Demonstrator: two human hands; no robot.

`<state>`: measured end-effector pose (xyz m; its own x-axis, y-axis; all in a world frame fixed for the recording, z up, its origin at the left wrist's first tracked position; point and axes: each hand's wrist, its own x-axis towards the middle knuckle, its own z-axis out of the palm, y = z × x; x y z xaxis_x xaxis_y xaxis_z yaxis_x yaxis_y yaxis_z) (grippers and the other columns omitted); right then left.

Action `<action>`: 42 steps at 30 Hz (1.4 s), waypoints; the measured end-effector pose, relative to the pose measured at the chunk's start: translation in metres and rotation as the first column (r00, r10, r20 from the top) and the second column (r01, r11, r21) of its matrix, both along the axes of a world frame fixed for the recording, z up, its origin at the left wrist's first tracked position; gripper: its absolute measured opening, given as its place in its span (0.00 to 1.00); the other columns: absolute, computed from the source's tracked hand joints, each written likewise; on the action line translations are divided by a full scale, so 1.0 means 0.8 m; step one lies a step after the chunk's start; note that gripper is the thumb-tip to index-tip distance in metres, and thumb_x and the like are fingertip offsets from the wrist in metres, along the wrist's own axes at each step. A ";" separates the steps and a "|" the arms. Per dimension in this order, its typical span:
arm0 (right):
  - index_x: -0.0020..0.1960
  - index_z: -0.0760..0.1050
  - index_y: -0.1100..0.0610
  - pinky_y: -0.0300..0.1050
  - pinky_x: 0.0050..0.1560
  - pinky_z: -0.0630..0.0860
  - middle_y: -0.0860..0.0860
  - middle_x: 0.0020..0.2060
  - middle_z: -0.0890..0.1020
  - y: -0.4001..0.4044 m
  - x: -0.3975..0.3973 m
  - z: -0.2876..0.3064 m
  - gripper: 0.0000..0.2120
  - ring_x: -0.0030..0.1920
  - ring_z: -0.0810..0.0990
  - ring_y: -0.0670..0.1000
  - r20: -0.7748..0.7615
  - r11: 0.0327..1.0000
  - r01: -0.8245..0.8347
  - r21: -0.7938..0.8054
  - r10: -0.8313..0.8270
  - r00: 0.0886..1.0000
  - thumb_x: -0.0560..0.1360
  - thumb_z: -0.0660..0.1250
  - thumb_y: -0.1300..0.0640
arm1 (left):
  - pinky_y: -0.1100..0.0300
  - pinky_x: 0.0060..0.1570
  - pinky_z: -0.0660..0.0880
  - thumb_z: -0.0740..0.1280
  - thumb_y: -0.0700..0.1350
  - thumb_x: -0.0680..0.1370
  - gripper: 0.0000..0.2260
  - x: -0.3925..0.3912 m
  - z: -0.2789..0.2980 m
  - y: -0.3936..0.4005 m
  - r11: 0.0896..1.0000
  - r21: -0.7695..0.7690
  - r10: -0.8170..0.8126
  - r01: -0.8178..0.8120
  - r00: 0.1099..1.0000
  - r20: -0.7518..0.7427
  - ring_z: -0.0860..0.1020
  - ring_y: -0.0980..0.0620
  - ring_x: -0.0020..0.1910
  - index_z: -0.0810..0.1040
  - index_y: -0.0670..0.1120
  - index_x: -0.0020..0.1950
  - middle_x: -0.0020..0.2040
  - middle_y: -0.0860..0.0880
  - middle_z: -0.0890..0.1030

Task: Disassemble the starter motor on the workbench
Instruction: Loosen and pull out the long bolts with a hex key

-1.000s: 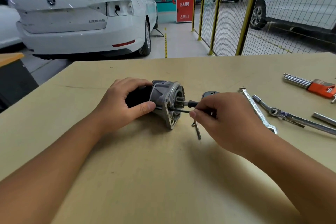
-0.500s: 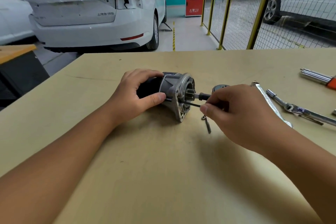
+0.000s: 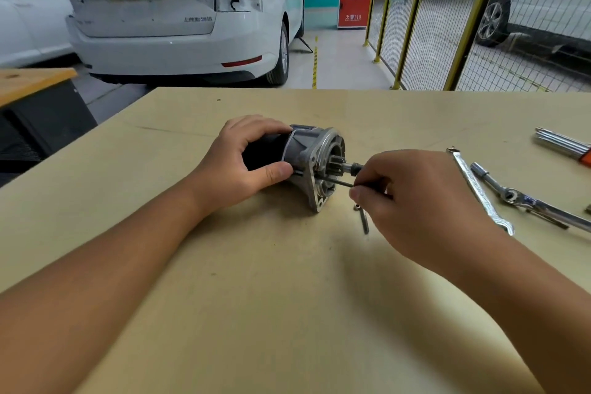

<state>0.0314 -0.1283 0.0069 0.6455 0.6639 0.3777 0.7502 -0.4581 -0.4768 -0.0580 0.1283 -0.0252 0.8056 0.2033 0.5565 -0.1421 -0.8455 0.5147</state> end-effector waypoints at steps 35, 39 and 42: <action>0.40 0.84 0.52 0.38 0.34 0.69 0.45 0.35 0.80 0.006 0.003 -0.005 0.06 0.36 0.76 0.44 -0.064 1.000 -0.010 0.015 0.011 0.998 0.75 0.74 0.54 | 0.50 0.67 0.68 0.65 0.61 0.74 0.26 0.003 -0.009 -0.005 0.998 0.009 0.057 -0.057 0.998 -0.036 0.71 0.48 0.65 0.78 0.51 0.69 0.64 0.54 0.80; 0.38 0.84 0.50 0.36 0.31 0.66 0.44 0.33 0.80 0.007 0.003 -0.004 0.06 0.32 0.77 0.43 -0.134 1.000 0.022 0.012 -0.021 0.991 0.74 0.76 0.53 | 0.43 0.67 0.68 0.62 0.61 0.74 0.28 0.003 -0.010 -0.006 0.996 0.030 0.084 -0.082 0.994 -0.069 0.70 0.49 0.66 0.77 0.53 0.71 0.65 0.57 0.78; 0.37 0.84 0.50 0.35 0.29 0.68 0.44 0.29 0.80 0.008 0.004 -0.003 0.07 0.30 0.79 0.43 -0.192 0.999 0.036 0.005 -0.034 0.981 0.73 0.77 0.52 | 0.42 0.67 0.68 0.61 0.60 0.72 0.28 0.003 -0.011 -0.006 0.996 0.023 0.087 -0.085 0.994 -0.066 0.69 0.49 0.66 0.77 0.53 0.71 0.65 0.58 0.77</action>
<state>0.0342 -0.1221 0.0048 0.7291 0.6371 0.2501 0.6282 -0.4779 -0.6140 -0.0553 0.1233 -0.0338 0.8212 0.2628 0.5066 -0.0341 -0.8635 0.5032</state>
